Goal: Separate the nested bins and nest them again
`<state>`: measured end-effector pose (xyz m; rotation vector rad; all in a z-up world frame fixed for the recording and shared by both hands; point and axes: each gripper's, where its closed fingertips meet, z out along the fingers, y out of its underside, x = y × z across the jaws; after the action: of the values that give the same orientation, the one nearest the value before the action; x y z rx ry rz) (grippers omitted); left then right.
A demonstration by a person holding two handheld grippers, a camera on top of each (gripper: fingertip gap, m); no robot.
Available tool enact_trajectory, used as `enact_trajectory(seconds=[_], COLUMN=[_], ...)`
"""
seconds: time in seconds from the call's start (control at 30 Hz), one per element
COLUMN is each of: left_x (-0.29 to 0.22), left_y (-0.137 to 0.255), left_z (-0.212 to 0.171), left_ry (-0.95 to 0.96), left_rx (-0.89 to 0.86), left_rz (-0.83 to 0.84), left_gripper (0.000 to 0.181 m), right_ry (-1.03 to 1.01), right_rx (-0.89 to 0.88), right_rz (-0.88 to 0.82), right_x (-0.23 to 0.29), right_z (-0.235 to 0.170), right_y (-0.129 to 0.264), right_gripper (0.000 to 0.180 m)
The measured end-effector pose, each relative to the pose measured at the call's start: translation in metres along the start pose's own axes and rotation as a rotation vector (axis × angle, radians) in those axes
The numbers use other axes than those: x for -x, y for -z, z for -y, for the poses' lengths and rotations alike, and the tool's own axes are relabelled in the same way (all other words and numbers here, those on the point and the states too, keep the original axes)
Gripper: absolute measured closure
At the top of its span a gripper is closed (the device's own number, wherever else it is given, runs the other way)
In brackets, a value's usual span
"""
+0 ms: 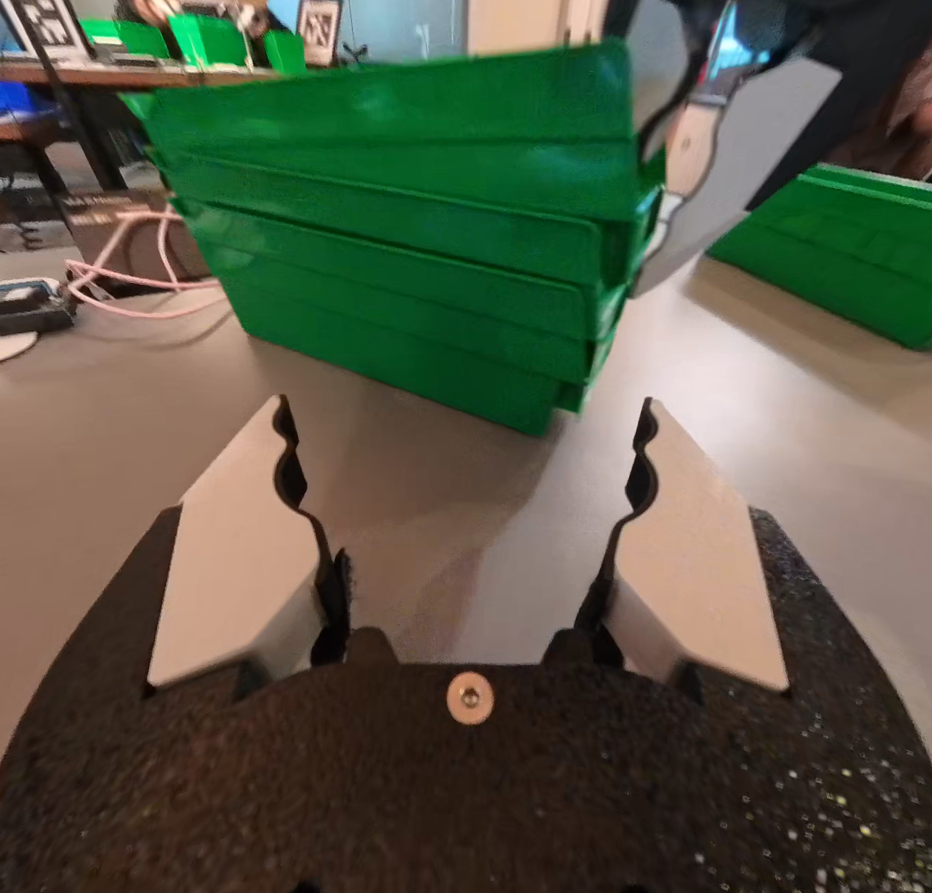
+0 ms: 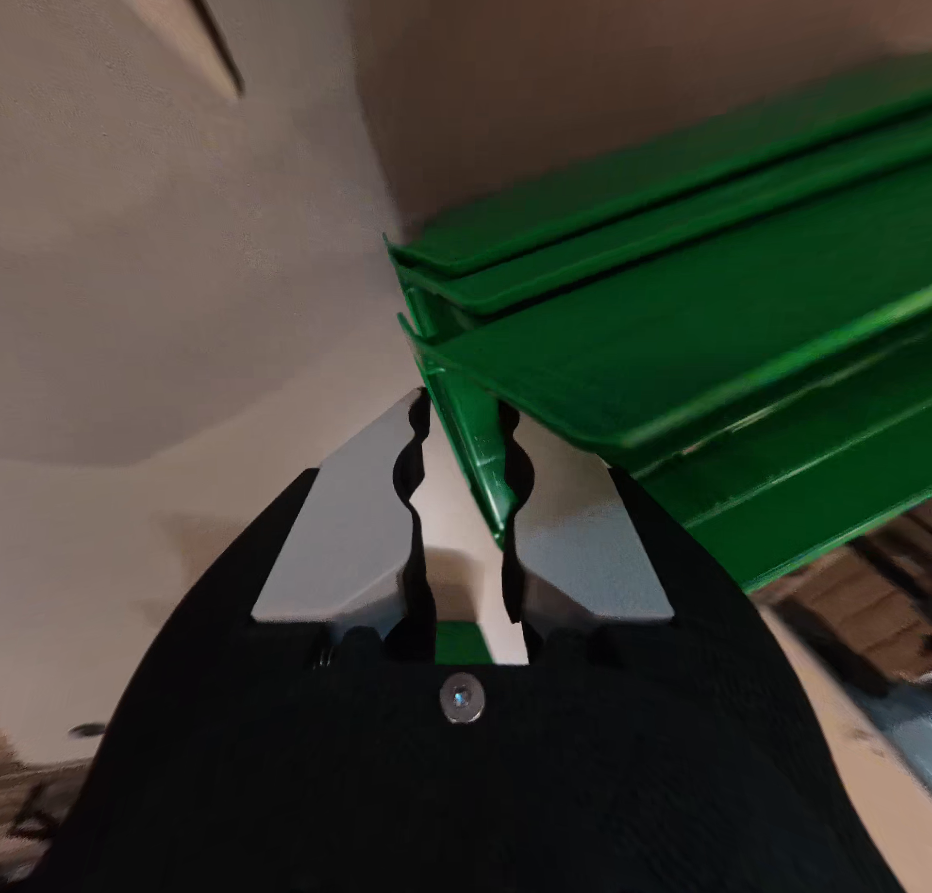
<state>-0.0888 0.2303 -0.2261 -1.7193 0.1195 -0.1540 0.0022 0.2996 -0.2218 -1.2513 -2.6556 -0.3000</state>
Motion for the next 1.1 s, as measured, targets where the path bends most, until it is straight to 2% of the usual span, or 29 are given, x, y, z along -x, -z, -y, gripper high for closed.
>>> enact_trajectory(seconds=[0.07,0.13,0.23,0.3,0.43,0.53,0.63,0.9,1.1], left_x=[0.005,0.009,0.016,0.017,0.021,0.021,0.020,0.020,0.018], left_y=[0.003,0.006,0.010,0.016,0.021,0.023,0.025,0.024,0.022], left_z=[0.009,0.015,0.017,0.020,0.016,0.016,0.017,0.016,0.014], left_ry=[0.020,0.042,0.043,0.043,0.022,0.049,0.043,0.058,0.052], left_rx=[-0.062,-0.105,-0.124,-0.145,-0.137,-0.143,-0.149,-0.144,-0.132], left_rz=[0.009,0.016,0.046,0.052,0.067,0.059,0.054,0.046,0.040], left_gripper=[0.053,0.054,0.055,0.056,0.059,0.059,0.061,0.063,0.065], right_ry=[-0.106,-0.236,-0.435,-0.557,-0.641,-0.698,-0.687,-0.710,-0.681], right_rx=[-0.057,-0.193,-0.374,-0.468,-0.450,-0.361,-0.366,-0.451,-0.442], right_rz=[0.090,0.195,0.182,0.136,0.058,0.008,0.022,-0.141,-0.109], right_x=[0.009,0.012,-0.017,-0.043,-0.073,-0.086,-0.085,-0.093,-0.088], right_z=[-0.015,-0.011,0.005,0.021,0.036,0.035,0.043,0.036,0.038], right_y=[0.011,0.034,0.064,0.074,0.064,0.046,0.043,0.050,0.048], right_gripper=[0.150,0.146,0.128,0.127,0.131,0.147,0.168,0.172,0.172])
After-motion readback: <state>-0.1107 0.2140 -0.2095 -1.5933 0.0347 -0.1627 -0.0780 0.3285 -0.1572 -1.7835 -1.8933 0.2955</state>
